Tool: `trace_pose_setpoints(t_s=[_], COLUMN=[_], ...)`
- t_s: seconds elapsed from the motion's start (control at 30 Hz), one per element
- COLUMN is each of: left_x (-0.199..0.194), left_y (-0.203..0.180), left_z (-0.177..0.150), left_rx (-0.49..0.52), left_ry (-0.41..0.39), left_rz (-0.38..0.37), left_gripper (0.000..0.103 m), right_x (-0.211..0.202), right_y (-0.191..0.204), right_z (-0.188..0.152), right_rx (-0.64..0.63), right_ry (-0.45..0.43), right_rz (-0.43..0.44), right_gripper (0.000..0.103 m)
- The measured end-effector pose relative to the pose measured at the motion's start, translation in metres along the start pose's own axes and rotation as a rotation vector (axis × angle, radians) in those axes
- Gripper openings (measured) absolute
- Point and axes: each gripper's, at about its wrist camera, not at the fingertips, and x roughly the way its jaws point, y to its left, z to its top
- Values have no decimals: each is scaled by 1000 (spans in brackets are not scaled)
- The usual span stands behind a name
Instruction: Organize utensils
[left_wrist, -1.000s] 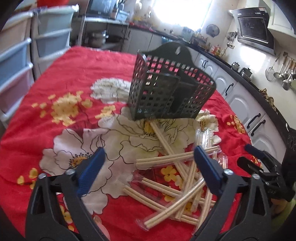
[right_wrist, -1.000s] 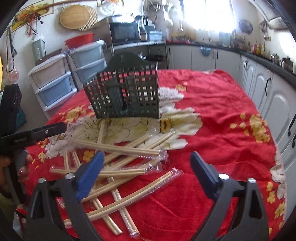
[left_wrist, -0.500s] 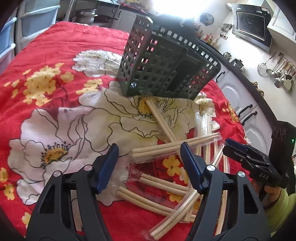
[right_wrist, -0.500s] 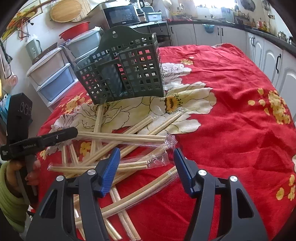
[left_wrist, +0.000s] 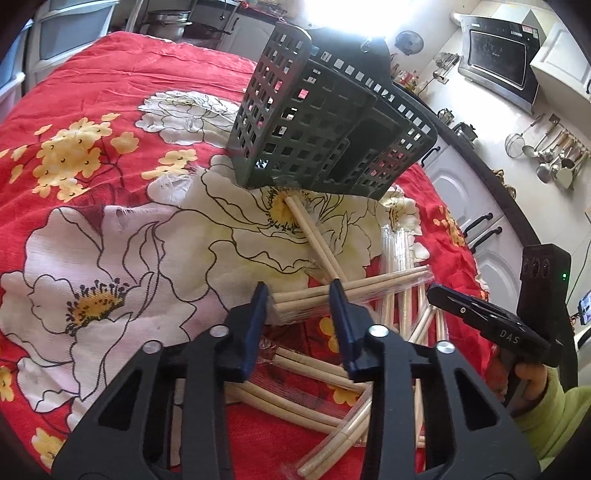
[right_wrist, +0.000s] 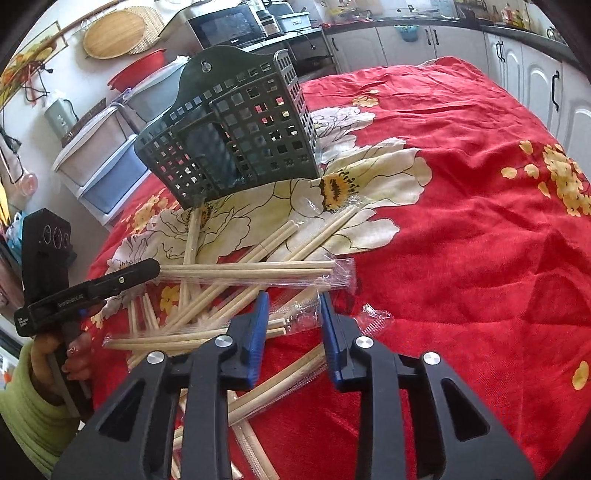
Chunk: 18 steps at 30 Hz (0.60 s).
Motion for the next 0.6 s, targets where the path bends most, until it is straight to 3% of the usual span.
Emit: trace_pose_setpoints(t_s=[0.13, 0.3, 0.6], left_x=[-2, -14, -54], left_y=[-3, -10, -40], left_z=[0, 4, 28], left_rx=[7, 23, 77], left_ry=[-6, -45, -155], left_rz=[-14, -34, -70], left_gripper=[15, 7, 4], right_x=[-6, -21, -55], right_y=[1, 7, 34], right_z=[-1, 4, 32], right_rx=[-1, -2, -65], right_ry=[-19, -72, -189], right_rz=[1, 19, 82], right_gripper=[3, 2, 1])
